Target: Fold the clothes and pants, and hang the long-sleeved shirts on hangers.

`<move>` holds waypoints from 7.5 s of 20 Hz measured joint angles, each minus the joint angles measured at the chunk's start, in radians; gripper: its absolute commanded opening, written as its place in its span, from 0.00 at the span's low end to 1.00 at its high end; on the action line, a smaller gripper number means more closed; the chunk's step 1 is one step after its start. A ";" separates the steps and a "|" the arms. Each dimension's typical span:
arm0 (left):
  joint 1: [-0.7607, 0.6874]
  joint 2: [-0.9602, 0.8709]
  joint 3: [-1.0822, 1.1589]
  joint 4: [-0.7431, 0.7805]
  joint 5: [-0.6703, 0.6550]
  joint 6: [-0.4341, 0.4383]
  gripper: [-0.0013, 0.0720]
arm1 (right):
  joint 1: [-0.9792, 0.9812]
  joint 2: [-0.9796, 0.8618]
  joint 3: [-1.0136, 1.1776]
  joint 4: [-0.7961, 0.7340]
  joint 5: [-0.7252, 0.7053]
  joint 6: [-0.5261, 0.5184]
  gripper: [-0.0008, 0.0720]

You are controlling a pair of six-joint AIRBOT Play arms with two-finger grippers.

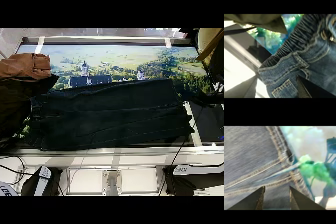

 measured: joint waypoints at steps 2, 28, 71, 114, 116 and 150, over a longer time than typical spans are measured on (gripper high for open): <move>0.033 -0.002 0.015 0.052 -0.058 -0.073 0.67 | -0.052 0.055 0.019 -0.030 0.065 0.010 0.49; 0.231 -0.321 -0.106 -0.339 0.008 0.267 0.05 | -0.424 0.488 -0.307 -0.039 0.293 -0.054 0.49; 0.187 -0.327 -0.106 -0.346 0.027 0.285 0.05 | -0.459 0.240 -0.635 0.050 0.003 -0.079 0.50; -0.161 -0.228 0.315 -0.314 0.202 0.039 0.04 | -0.031 0.360 -0.182 0.193 -0.080 0.035 0.04; -0.228 -0.292 0.319 -0.317 0.328 -0.013 0.04 | 0.041 0.273 -0.151 0.193 -0.179 0.076 0.04; -0.623 -0.378 0.622 -0.216 0.504 0.126 0.98 | 0.134 -0.343 0.528 -0.059 0.084 0.344 0.63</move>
